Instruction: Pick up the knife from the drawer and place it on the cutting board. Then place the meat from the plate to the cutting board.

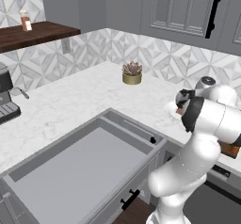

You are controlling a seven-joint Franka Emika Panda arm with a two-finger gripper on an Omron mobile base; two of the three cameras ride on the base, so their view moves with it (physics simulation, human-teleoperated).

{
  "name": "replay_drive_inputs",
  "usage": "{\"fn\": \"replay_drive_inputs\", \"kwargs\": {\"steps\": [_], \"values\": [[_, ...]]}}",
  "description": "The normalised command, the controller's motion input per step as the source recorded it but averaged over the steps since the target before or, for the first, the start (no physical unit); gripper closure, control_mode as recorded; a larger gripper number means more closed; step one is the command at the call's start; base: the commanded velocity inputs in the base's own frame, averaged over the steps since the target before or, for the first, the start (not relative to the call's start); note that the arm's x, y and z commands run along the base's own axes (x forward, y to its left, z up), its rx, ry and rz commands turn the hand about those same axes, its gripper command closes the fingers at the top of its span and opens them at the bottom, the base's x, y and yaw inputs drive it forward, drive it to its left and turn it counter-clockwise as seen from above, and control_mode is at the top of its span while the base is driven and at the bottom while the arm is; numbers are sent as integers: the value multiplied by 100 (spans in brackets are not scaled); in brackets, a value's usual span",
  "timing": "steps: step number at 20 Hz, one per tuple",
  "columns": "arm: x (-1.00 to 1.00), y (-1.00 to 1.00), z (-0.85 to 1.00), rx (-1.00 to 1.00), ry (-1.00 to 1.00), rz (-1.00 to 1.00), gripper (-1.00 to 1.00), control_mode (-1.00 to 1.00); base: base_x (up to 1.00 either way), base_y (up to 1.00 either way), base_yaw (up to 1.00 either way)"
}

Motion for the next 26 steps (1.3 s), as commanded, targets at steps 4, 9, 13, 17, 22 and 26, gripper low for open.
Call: {"fn": "replay_drive_inputs", "kwargs": {"steps": [4,9,13,17,22,26], "values": [[33,8,-55,-15,0,10,-100,-100,0,0,0],[34,-6,-17,-9,0,10,-100,-100,0,0,0],[40,-14,-13,-6,0,9,-100,-100,0,0,0],[30,-21,-21,-4,0,7,-100,-100,0,0,0],[30,-20,-29,-2,0,6,-100,-100,0,0,0],[26,-21,-19,-2,0,5,-100,-100,0,0,0]]}}
